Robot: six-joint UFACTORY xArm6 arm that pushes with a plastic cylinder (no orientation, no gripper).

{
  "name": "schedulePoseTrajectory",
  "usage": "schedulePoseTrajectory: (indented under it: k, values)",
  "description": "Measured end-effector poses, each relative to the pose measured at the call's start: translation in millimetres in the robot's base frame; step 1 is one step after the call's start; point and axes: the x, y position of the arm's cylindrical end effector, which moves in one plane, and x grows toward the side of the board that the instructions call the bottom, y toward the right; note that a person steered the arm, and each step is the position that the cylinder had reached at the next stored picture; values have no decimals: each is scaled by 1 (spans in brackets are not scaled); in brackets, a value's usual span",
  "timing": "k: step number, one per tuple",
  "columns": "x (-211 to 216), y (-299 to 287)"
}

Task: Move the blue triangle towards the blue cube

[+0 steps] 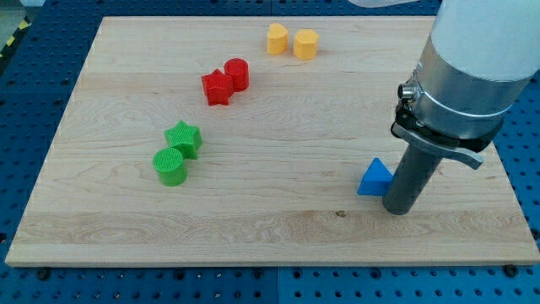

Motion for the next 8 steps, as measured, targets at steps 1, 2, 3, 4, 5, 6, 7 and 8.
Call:
schedulePoseTrajectory:
  k: [1, 2, 3, 4, 5, 6, 7, 8]
  values:
    - [0, -20]
    - [0, -24]
    - [-3, -28]
    - [-14, -32]
    - [-21, -32]
    - [-24, -28]
    - [-38, -12]
    - [-59, 4]
